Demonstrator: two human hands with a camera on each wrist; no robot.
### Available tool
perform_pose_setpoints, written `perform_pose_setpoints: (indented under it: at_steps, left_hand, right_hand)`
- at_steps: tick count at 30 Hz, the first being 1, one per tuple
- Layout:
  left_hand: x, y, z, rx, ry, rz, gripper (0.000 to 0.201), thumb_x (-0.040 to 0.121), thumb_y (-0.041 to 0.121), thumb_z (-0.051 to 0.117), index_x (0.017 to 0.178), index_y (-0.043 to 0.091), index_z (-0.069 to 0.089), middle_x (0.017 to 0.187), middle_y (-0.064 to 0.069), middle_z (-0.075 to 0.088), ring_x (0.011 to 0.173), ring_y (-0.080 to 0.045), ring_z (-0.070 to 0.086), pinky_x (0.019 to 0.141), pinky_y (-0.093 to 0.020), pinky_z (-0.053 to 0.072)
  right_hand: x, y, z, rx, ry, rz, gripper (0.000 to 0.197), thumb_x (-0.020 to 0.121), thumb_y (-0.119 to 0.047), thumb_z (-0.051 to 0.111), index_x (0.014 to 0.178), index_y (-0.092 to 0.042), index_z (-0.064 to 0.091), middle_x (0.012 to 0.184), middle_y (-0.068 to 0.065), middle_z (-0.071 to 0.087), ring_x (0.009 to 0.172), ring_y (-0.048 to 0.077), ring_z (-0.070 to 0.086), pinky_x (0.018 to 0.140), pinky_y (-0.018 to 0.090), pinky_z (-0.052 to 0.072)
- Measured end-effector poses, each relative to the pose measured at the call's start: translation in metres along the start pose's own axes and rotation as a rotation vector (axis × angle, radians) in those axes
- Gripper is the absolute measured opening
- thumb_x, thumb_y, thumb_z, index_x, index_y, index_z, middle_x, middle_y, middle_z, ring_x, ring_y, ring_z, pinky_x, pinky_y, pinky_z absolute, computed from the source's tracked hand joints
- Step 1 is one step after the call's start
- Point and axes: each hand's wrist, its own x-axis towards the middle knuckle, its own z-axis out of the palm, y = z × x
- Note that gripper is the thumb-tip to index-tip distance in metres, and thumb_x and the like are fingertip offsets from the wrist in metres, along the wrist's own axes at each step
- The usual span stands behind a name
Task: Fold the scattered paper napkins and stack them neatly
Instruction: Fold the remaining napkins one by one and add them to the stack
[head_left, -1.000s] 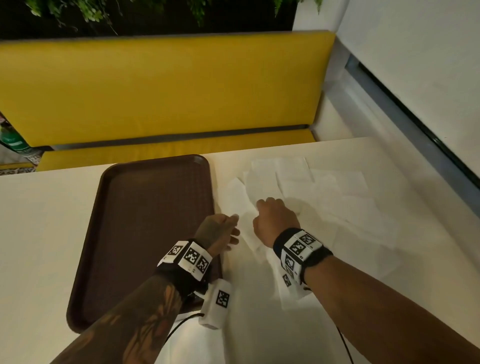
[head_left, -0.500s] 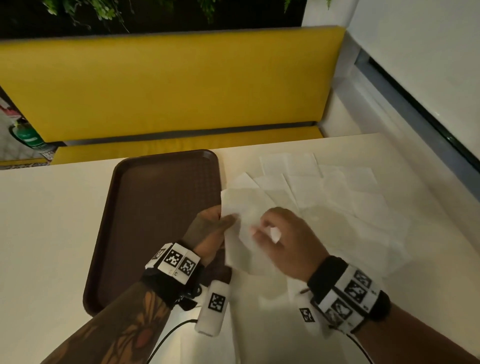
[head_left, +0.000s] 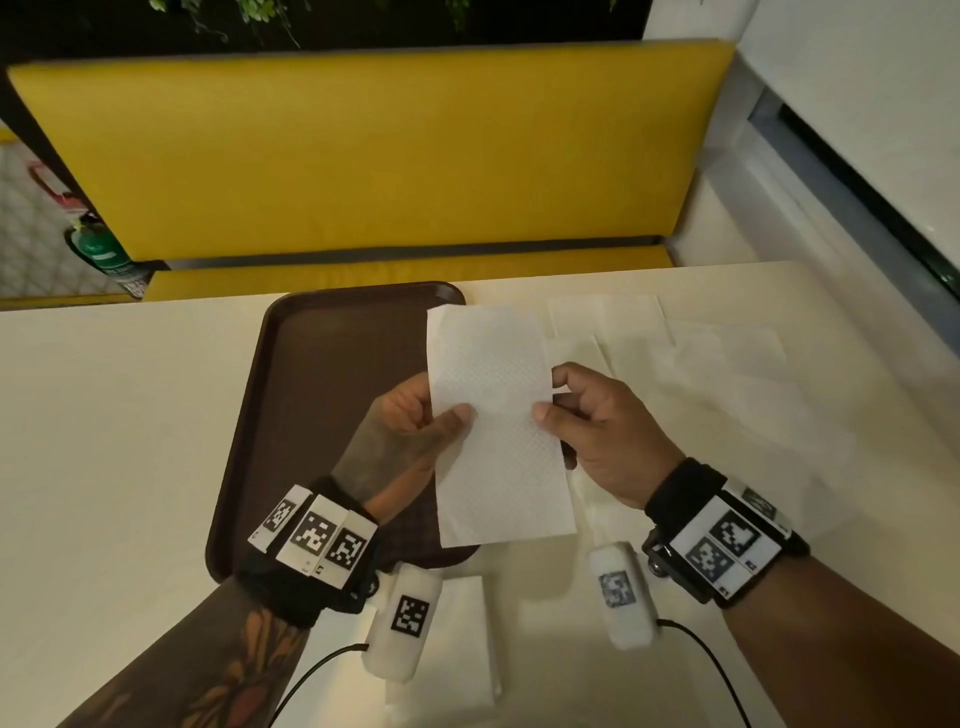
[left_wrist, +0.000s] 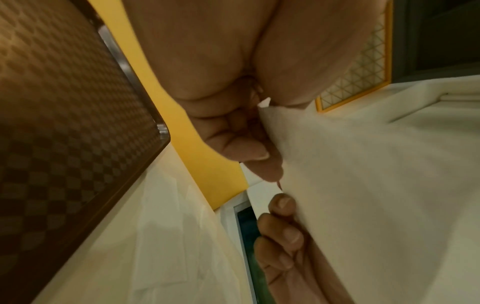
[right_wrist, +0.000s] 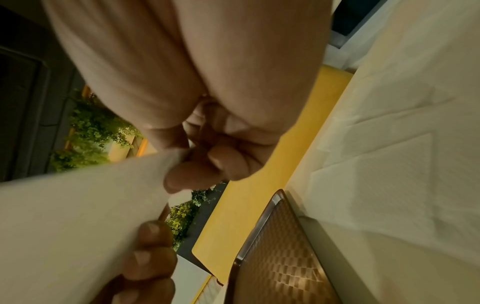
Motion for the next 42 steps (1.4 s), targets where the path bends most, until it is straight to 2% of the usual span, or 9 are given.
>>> perform_pose_setpoints:
  at_steps: [5,8,14,17,20,24,30,37,42]
  left_hand:
    - [-0.008,0.0,-0.009,-0.006,-0.017,0.058,0.021,0.089,-0.006,0.049,0.109,-0.003,0.056,0.101,-0.007,0.07,0.092,-0.022,0.069,0.07,-0.031,0.059]
    - [-0.012,0.0,-0.009,-0.005,-0.028,0.063,0.028,0.085,-0.002,0.052,0.09,0.017,0.073,0.092,-0.006,0.072,0.086,-0.025,0.068,0.068,-0.03,0.058]
    - [-0.016,0.004,-0.01,-0.001,0.012,-0.033,0.029,0.071,-0.005,0.041,0.07,0.005,0.069,0.079,-0.007,0.067,0.073,-0.019,0.065,0.058,-0.023,0.052]
    - [-0.018,0.003,-0.01,-0.058,0.043,-0.022,0.019,0.074,0.004,0.049,0.072,-0.002,0.067,0.076,-0.008,0.068,0.068,-0.018,0.067,0.054,-0.022,0.053]
    - [-0.018,0.001,-0.016,0.166,0.058,-0.046,0.004,0.083,0.011,0.064,0.084,0.007,0.067,0.096,-0.012,0.068,0.09,-0.031,0.066,0.072,-0.037,0.059]
    - [-0.021,0.001,-0.014,0.181,0.087,-0.11,0.032,0.076,0.0,0.065,0.106,0.008,0.057,0.109,-0.021,0.065,0.098,-0.035,0.066,0.081,-0.048,0.057]
    - [-0.03,-0.005,-0.031,0.441,0.202,-0.207,0.016,0.08,0.01,0.068,0.095,0.008,0.062,0.095,-0.015,0.071,0.083,-0.026,0.071,0.068,-0.035,0.061]
    - [-0.069,-0.047,-0.051,0.814,0.129,-0.366,0.016,0.079,0.017,0.073,0.09,0.016,0.061,0.082,-0.004,0.068,0.063,-0.014,0.064,0.055,-0.023,0.052]
    - [-0.088,-0.081,-0.05,1.002,0.176,-0.402,0.02,0.077,0.021,0.076,0.084,0.023,0.057,0.076,0.0,0.067,0.065,-0.013,0.066,0.055,-0.022,0.053]
  right_hand:
    - [-0.002,0.006,0.005,0.053,0.033,-0.03,0.015,0.097,-0.001,0.051,0.099,0.003,0.065,0.079,0.034,0.051,0.059,0.027,0.043,0.049,0.03,0.039]
    - [-0.001,0.005,0.009,0.147,0.044,0.035,0.022,0.097,0.0,0.047,0.098,0.002,0.069,0.084,0.035,0.053,0.066,0.031,0.044,0.051,0.031,0.038]
    - [-0.001,0.002,0.009,0.196,0.016,0.121,0.036,0.099,-0.006,0.035,0.077,-0.006,0.064,0.069,0.006,0.057,0.06,0.015,0.051,0.052,0.026,0.041]
    - [-0.001,0.006,0.01,0.032,0.014,0.072,0.006,0.094,-0.008,0.057,0.097,-0.012,0.06,0.072,0.013,0.059,0.064,0.018,0.056,0.057,0.028,0.048]
    - [0.001,0.009,0.012,0.008,-0.071,0.1,0.026,0.09,-0.007,0.064,0.113,-0.017,0.057,0.09,0.024,0.068,0.08,0.034,0.065,0.071,0.04,0.057]
    - [0.0,0.008,0.017,-0.141,-0.109,0.05,0.008,0.091,-0.01,0.064,0.099,-0.012,0.067,0.088,-0.003,0.073,0.081,0.005,0.069,0.072,0.02,0.056]
    - [-0.005,0.01,0.027,-0.221,-0.218,0.1,0.008,0.093,-0.011,0.062,0.086,-0.014,0.065,0.068,-0.003,0.067,0.054,0.003,0.06,0.05,0.014,0.045]
    - [-0.02,0.045,0.056,-0.435,-0.494,0.298,0.018,0.095,-0.021,0.059,0.098,-0.006,0.068,0.082,0.008,0.074,0.057,0.013,0.06,0.072,0.034,0.056]
    - [-0.027,0.073,0.077,-0.616,-0.579,0.377,0.018,0.093,-0.021,0.059,0.095,-0.008,0.072,0.076,-0.001,0.073,0.05,0.001,0.057,0.06,0.023,0.048]
